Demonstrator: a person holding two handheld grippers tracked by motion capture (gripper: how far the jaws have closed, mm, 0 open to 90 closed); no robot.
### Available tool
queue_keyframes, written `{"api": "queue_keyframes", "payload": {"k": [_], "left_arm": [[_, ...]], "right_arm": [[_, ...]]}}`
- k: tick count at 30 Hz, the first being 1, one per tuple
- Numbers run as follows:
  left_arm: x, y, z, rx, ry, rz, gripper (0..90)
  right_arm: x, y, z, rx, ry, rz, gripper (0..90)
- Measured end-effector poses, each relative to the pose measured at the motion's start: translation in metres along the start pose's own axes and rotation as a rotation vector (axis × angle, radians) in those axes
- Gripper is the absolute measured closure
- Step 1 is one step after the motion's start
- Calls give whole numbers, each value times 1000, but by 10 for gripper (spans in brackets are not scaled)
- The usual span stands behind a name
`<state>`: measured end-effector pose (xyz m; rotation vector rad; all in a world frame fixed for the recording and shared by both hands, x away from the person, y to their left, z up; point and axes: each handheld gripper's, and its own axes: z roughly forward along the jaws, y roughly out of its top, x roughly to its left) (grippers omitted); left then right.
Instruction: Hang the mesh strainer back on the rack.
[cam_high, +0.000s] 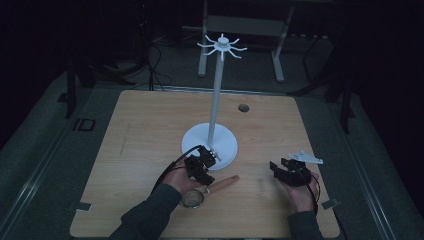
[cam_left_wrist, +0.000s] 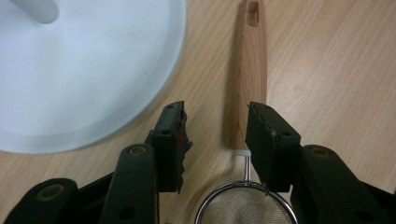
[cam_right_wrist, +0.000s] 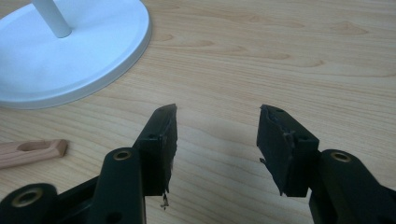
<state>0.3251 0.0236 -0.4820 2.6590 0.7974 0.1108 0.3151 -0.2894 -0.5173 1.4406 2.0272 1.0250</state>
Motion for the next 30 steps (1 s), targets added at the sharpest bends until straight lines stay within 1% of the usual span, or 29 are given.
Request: {"api": "queue_keyframes", "payload": {"k": [5, 8, 11, 17, 22, 25, 30], "left_arm": [[-4, 5, 7, 52, -22, 24, 582], [-6, 8, 12, 77, -42, 31, 588], [-8, 9, 17, 103, -69, 20, 597], [-8, 10, 25, 146, -100, 10, 618], [-8, 11, 30, 181, -133, -7, 641], [-8, 11, 34, 200, -136, -13, 654], [-5, 11, 39, 224, -148, -35, 664]], "right_arm": [[0, 0, 0, 5, -1, 7, 474], [0, 0, 0, 5, -1, 7, 473], [0, 0, 1, 4, 0, 5, 473], [0, -1, 1, 5, -2, 7, 470], [0, -1, 2, 7, -3, 4, 468], [1, -1, 2, 8, -2, 4, 468], [1, -2, 3, 9, -2, 3, 467]]}}
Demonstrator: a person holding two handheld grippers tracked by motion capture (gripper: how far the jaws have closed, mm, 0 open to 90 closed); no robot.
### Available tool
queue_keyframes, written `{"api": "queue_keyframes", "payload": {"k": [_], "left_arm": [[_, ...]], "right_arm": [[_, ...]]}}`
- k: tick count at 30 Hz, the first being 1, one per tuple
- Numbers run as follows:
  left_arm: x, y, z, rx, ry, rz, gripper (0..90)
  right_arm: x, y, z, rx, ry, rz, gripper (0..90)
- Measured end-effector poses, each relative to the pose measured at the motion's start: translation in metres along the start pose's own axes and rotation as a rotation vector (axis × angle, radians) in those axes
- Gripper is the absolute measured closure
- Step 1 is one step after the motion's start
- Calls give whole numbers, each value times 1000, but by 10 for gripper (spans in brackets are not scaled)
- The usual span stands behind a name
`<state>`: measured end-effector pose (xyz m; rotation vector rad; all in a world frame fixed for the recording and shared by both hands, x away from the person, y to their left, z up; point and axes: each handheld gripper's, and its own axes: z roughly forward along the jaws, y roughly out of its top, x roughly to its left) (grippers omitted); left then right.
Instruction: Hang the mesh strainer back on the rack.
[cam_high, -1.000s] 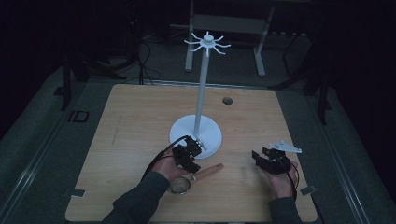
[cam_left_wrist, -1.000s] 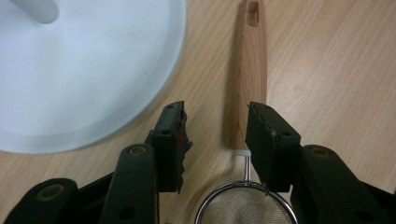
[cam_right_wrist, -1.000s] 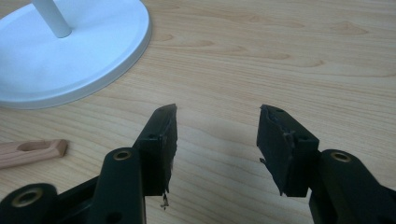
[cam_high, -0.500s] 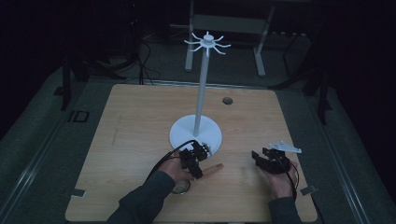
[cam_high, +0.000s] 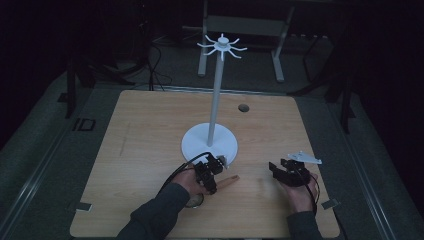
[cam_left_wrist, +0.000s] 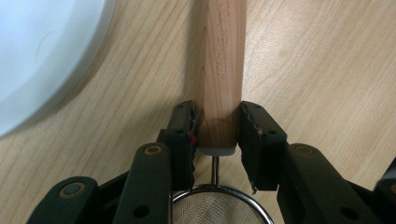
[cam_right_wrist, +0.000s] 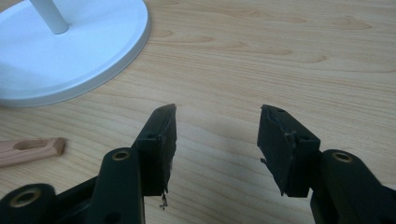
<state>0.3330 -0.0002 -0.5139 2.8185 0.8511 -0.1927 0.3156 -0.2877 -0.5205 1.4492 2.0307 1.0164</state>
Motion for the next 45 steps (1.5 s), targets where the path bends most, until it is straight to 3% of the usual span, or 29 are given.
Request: {"api": "queue_keyframes", "payload": {"k": [9, 15, 28, 45], "left_arm": [[0, 2, 7, 24, -4, -7, 678], [-3, 0, 4, 17, 17, 4, 690], [3, -9, -29, -143, 51, -15, 691], [4, -20, -59, -346, 92, -92, 691]], "right_arm": [[-1, 0, -1, -4, -3, 5, 469], [-1, 0, -1, -7, -3, 3, 469], [-1, -1, 0, -3, -8, 7, 469], [-1, -2, 2, -1, -11, 0, 468]]}}
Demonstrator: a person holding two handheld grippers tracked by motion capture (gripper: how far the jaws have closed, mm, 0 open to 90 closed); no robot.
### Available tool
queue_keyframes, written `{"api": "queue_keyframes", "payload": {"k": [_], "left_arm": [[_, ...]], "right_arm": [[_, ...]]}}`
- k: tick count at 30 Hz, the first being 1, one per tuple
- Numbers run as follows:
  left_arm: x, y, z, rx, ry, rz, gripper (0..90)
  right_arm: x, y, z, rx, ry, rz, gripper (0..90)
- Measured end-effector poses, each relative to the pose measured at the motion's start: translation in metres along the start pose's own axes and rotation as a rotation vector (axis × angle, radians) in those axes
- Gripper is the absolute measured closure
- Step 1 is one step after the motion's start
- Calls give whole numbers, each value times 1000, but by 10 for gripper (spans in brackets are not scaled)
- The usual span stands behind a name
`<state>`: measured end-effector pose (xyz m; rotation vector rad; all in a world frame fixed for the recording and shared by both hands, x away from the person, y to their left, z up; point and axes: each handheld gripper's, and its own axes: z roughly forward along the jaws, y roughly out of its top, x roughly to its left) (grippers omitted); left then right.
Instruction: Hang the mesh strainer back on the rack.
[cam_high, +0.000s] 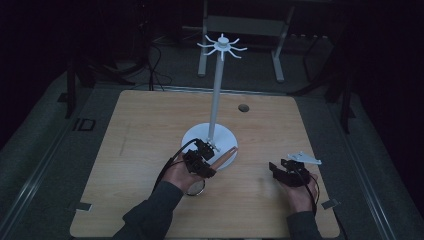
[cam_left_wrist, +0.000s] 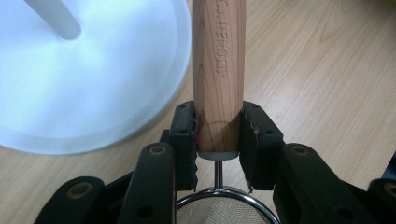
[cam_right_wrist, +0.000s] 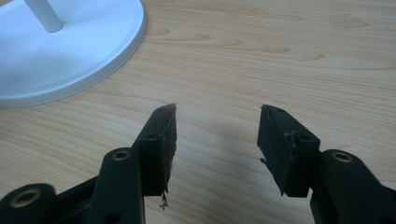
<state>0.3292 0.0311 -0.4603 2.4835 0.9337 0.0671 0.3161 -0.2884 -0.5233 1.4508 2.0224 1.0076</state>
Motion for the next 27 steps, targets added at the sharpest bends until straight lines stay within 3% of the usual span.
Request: {"api": "queue_keyframes", "payload": {"k": [12, 27], "left_arm": [[0, 2, -25, -160, 29, -6, 691], [-7, 5, -45, -330, 100, -59, 691]], "right_arm": [[-1, 0, 0, 3, -4, 5, 468], [0, -1, 0, 5, -5, 7, 468]]}}
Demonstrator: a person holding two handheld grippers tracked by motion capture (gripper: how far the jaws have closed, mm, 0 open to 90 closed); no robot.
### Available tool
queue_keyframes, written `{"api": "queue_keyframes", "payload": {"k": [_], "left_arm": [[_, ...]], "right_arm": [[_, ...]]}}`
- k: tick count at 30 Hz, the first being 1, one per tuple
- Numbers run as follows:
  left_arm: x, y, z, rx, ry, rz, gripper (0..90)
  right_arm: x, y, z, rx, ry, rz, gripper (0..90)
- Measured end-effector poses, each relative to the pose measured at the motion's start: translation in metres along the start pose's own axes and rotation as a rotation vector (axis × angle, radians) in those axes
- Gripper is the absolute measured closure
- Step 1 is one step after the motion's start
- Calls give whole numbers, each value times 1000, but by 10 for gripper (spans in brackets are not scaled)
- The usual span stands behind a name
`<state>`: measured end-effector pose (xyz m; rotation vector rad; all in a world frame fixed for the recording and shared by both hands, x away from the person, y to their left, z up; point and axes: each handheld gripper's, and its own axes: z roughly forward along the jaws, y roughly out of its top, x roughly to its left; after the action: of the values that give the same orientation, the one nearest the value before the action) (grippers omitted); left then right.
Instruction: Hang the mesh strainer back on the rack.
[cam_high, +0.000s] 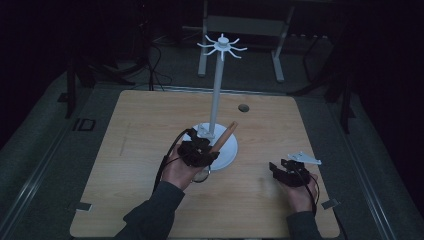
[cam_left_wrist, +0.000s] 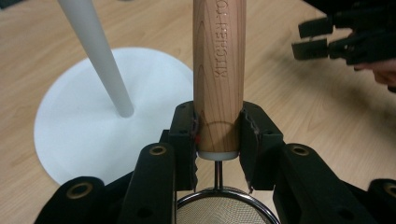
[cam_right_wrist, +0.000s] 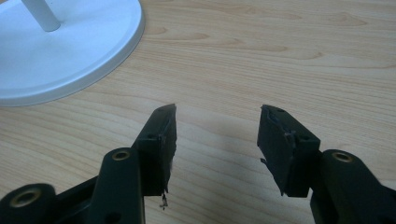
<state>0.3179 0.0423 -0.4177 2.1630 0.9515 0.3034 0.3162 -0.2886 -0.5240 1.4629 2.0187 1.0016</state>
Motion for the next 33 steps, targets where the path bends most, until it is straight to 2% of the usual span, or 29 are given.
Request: {"api": "queue_keyframes", "payload": {"k": [7, 11, 15, 23, 33], "left_arm": [[-4, 5, -8, -70, 51, -14, 690], [-6, 8, -13, -116, 72, -31, 690], [-8, 11, -15, -142, 86, -46, 690], [-14, 16, -21, -216, 157, -59, 690], [-21, 23, -26, -270, 228, -67, 690]], "right_arm": [[0, 0, 0, -1, -2, -2, 467], [0, 0, 0, 0, -1, -3, 467], [0, 0, 1, 0, -2, -4, 467], [1, 0, 1, -1, -4, -6, 467], [1, 0, 1, -1, -3, -7, 466]]}}
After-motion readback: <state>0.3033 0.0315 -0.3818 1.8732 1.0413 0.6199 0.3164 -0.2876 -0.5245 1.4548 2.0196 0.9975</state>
